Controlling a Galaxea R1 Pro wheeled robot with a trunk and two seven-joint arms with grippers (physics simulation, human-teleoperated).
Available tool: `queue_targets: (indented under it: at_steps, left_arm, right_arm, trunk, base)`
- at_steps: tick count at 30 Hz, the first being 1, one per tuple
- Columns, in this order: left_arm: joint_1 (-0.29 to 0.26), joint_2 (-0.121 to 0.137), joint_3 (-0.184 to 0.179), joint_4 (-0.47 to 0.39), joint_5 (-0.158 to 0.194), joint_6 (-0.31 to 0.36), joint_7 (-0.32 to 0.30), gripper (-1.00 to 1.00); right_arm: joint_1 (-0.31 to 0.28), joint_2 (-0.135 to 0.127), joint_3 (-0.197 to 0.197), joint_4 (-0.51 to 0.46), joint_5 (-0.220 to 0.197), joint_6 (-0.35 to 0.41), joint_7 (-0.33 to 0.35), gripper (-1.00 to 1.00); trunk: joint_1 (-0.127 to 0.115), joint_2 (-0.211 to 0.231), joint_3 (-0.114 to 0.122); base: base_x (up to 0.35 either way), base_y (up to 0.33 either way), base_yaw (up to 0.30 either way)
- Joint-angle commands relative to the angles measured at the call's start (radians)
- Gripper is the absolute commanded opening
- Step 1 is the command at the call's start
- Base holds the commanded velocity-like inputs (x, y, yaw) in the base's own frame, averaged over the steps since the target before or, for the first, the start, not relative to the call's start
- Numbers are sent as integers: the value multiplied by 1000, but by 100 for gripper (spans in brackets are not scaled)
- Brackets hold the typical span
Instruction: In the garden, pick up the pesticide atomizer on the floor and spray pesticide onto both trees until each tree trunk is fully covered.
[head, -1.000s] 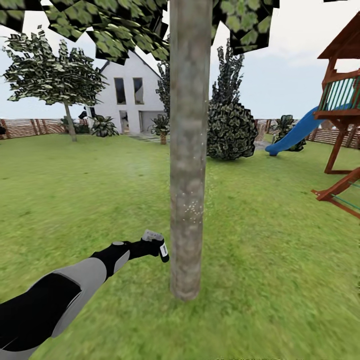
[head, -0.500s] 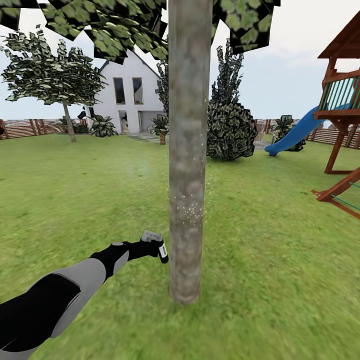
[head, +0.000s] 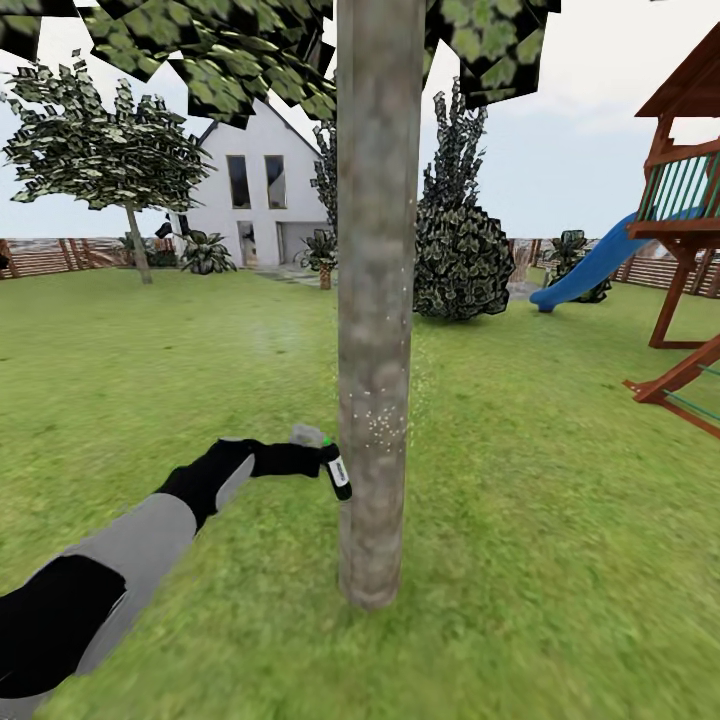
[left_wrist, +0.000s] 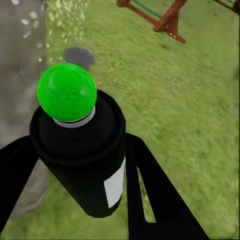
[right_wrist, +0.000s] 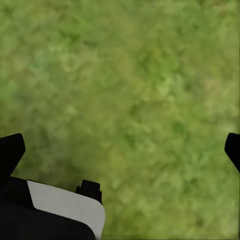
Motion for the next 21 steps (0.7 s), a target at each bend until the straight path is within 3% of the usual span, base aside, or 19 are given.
queue_targets:
  at_steps: [1,3,5,6,8,12,15,17,21]
  left_arm:
    - [0,13,-3,-58,-7,49,-8,-100]
    - [0,45,-3,-150,-7,134,-26,-100]
    - [0,76,-3,-270,-17,253,-89,-100]
    - [0,79,-4,-292,-36,277,-97,-100]
    - [0,87,-4,-361,-118,388,-112,-100]
    - [-3,89,-3,-476,-153,540,-118,-100]
    - [-42,89,-1,-492,-157,589,-118,-100]
    - [-95,88,-1,-493,-158,636,-118,-100]
    - [-198,85,11,-497,-157,656,-118,-100]
  right_arm:
    - [0,-1,1,0,0,0,0,100]
    - [0,-1,2,0,1,0,0,100]
    - [0,-2,2,0,1,0,0,100]
    - [0,-2,3,0,1,0,0,100]
    - [0,-1,3,0,1,0,0,100]
    - [0,-1,4,0,1,0,0,100]
    - [0,0,4,0,1,0,0,100]
    - [0,-1,4,0,1,0,0,100]
    - [0,0,4,0,1,0,0,100]
  trunk:
    - [0,0,0]
    - [0,0,0]
    - [0,0,0]
    - [0,0,0]
    - [0,0,0]
    - [0,0,0]
    - [0,0,0]
    - [0,0,0]
    - [0,0,0]
  base:
    - [0,0,0]
    - [0,0,0]
    - [0,0,0]
    - [0,0,0]
    - [0,0,0]
    - [0,0,0]
    - [0,0,0]
    - [0,0,0]
    - [0,0,0]
